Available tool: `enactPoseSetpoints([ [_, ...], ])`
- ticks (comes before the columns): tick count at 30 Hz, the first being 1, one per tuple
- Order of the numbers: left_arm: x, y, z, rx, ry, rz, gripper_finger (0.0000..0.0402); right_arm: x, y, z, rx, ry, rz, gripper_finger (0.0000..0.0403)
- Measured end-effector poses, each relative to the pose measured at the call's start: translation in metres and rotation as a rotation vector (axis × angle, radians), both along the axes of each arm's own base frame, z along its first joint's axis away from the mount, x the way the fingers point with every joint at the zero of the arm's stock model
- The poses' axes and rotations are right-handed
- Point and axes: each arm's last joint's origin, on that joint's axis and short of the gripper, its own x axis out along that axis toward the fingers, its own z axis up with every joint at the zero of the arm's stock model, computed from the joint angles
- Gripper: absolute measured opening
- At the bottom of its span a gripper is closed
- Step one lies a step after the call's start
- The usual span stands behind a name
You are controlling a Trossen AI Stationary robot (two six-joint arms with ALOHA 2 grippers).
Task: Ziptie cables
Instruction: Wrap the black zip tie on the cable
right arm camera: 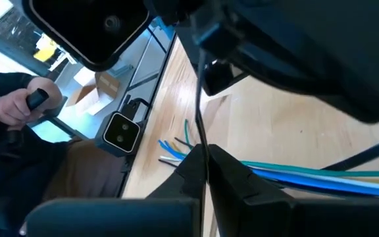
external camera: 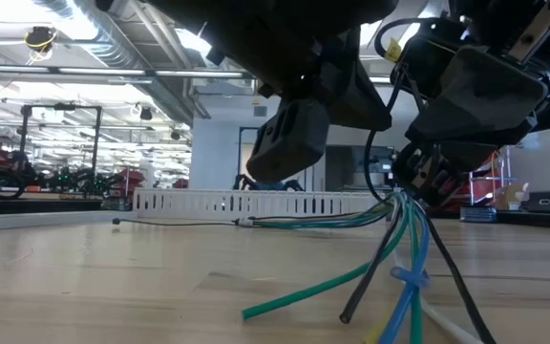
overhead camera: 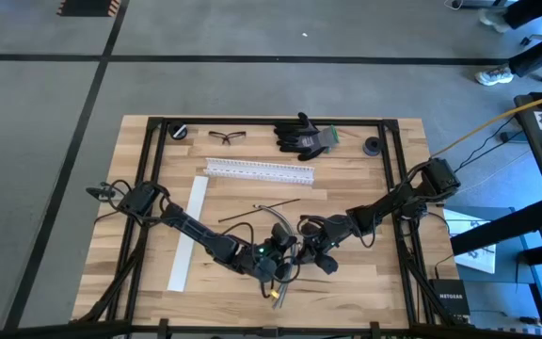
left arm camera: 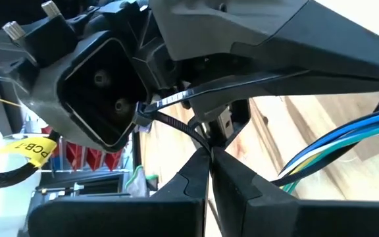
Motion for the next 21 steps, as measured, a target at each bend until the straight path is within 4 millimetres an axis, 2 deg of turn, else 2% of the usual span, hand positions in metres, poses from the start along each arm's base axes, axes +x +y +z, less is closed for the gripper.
enactPoseSetpoints([
  [11, -0.0007, 0.0005, 0.0005, 0.078, 0.024, 0.015, 0.0, 0.0, 0.0001, 0.0002, 0.044, 0.029, -0.019, 0.0],
  [21, -0.0011, 0.0013, 0.0009, 0.191, 0.078, 0.007, 0.0, 0.002, 0.0014, 0.0073, 0.161, 0.019, -0.034, 0.0],
])
